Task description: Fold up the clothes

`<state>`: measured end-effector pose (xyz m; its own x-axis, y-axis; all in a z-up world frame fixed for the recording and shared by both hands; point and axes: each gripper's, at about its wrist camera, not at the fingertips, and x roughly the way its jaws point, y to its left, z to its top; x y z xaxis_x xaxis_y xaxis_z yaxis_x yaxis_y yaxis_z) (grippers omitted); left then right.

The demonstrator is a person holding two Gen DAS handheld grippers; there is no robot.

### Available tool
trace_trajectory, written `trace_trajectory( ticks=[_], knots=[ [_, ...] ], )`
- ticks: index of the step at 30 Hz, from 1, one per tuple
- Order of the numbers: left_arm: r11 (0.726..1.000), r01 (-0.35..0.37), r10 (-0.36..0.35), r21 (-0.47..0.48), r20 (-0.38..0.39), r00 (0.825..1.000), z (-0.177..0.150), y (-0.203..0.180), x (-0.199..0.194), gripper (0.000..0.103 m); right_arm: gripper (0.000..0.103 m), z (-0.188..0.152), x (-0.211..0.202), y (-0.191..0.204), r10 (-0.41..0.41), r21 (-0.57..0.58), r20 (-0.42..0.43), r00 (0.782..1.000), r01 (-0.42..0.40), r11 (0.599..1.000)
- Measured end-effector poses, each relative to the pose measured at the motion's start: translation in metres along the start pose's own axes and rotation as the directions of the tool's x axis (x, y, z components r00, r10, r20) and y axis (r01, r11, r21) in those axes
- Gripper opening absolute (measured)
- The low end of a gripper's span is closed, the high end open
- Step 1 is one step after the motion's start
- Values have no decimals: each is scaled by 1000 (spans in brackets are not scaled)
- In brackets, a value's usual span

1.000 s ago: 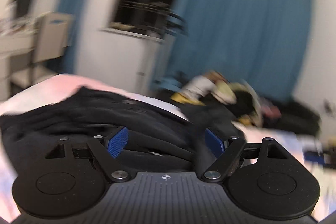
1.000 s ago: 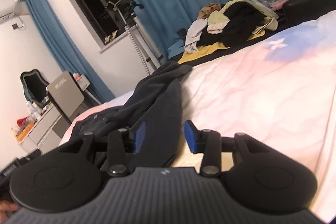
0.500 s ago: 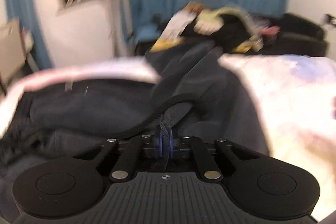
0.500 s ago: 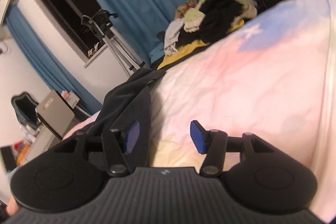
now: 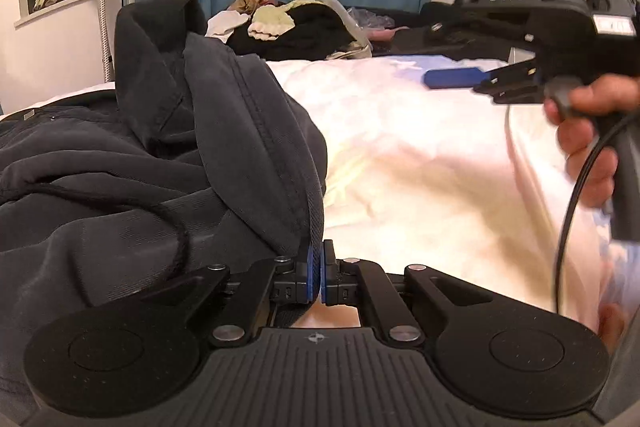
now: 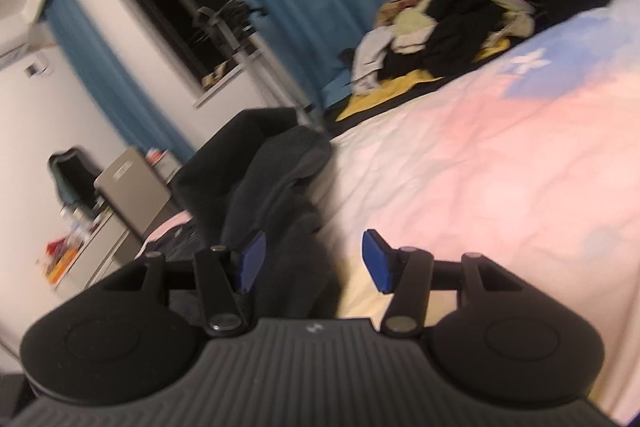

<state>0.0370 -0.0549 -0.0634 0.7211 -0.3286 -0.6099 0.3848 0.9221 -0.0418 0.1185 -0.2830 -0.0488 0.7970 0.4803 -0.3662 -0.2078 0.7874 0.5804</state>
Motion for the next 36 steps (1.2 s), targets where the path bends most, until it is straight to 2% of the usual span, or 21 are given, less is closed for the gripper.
trace_trajectory(
  ticks=[3,7,9,12,16,17,20,23,24,25,26,27,28,29,33,36],
  knots=[
    [999,21,-21,-47,14,1000,2,9,1,4,55,2,21,13,32,-52,-33,999,-34,998],
    [999,25,-24,-43,32,999,2,7,0,5,55,6,48,31,73,-119,-79,994,-82,989],
    [998,34,-32,-52,45,998,-1,7,-3,5,55,21,83,33,93,-132,-101,991,-106,986],
    [993,77,-70,-90,70,995,-6,16,-6,5,56,47,138,27,66,-110,-115,991,-79,991],
    [987,113,-98,-114,132,986,-14,29,2,5,60,70,217,11,-46,-119,-156,987,28,993],
    [986,122,-105,-118,141,984,-15,31,5,5,60,74,234,4,-63,-106,-161,985,46,993],
    [972,180,-157,-150,152,976,-18,42,17,5,61,82,274,-20,-45,50,-168,985,54,997],
    [958,229,-202,-174,161,966,-20,51,24,5,61,85,301,-39,-14,201,-166,986,48,978],
    [951,245,-215,-186,164,963,-20,54,25,5,60,86,306,-43,-14,224,-162,987,50,973],
    [945,259,-228,-199,168,959,-20,57,27,5,54,88,311,-46,-13,246,-158,987,53,968],
    [939,272,-238,-211,171,956,-20,60,27,5,44,89,311,-48,-10,263,-137,990,47,964],
    [936,278,-244,-215,174,954,-21,60,26,5,24,91,308,-45,-15,243,-121,993,44,969],
    [937,280,-246,-210,177,953,-21,60,25,5,11,93,304,-41,-19,221,-104,994,42,974],
    [937,282,-248,-205,179,952,-22,59,23,5,6,95,300,-37,-23,199,-87,996,40,979],
    [937,295,-257,-189,199,946,-22,56,15,5,4,110,250,-13,-27,99,60,998,21,995],
    [937,302,-260,-174,226,939,-19,53,4,5,4,124,193,-3,-27,73,173,985,14,997]
  ],
)
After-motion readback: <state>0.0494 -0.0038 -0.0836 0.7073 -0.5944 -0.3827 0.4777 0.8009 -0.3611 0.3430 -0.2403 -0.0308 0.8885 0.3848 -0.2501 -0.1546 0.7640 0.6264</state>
